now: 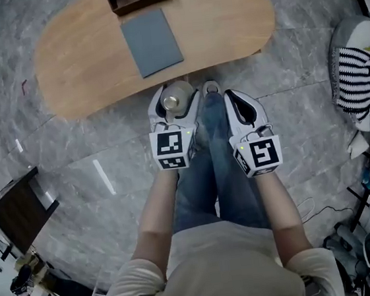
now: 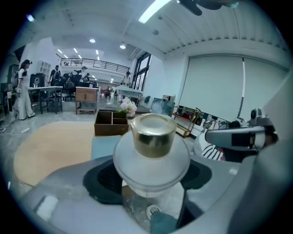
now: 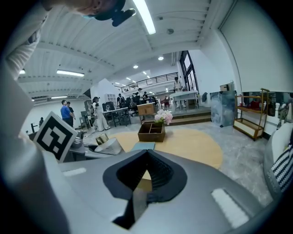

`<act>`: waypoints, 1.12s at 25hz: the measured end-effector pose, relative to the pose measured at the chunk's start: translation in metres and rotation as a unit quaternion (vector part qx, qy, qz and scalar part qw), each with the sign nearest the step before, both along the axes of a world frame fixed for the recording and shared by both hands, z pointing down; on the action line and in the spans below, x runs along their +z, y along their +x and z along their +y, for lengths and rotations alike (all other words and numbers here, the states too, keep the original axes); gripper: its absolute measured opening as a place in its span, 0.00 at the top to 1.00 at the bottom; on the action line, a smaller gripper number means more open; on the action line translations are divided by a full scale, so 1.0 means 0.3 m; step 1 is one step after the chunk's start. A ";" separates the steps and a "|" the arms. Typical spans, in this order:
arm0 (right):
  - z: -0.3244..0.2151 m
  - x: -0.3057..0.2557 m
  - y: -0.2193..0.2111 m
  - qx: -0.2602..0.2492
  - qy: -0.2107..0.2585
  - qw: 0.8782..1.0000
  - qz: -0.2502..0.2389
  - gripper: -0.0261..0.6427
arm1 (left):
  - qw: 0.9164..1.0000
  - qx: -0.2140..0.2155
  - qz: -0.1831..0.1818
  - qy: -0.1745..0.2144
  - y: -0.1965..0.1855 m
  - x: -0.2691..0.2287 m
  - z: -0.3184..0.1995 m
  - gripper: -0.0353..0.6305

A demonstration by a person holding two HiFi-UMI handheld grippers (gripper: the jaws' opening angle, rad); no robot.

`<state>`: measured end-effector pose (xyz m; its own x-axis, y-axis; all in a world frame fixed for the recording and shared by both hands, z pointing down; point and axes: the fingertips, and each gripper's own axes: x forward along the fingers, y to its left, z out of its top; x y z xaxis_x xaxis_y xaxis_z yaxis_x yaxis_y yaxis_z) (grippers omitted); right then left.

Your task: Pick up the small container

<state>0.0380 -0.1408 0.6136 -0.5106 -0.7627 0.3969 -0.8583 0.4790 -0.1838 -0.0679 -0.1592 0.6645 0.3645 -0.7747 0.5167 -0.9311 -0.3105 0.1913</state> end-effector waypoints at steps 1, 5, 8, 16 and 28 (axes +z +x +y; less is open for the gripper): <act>0.029 -0.014 -0.002 0.003 0.003 1.000 -0.001 0.96 | 1.000 -0.001 0.003 0.002 -0.003 -0.021 0.031 0.44; 0.142 -0.083 -0.004 0.014 0.016 1.000 -0.004 0.96 | 1.000 0.003 0.008 0.011 -0.010 -0.101 0.155 0.44; 0.229 -0.147 -0.003 0.021 0.015 1.000 -0.006 0.96 | 1.000 0.004 0.011 0.014 -0.015 -0.177 0.249 0.44; 0.401 -0.367 0.007 0.016 0.023 1.000 -0.004 0.96 | 1.000 0.000 0.024 0.013 -0.033 -0.402 0.459 0.44; 0.475 -0.725 -0.007 -0.006 0.070 0.997 -0.022 0.96 | 0.999 0.000 0.033 0.032 -0.059 -0.721 0.573 0.44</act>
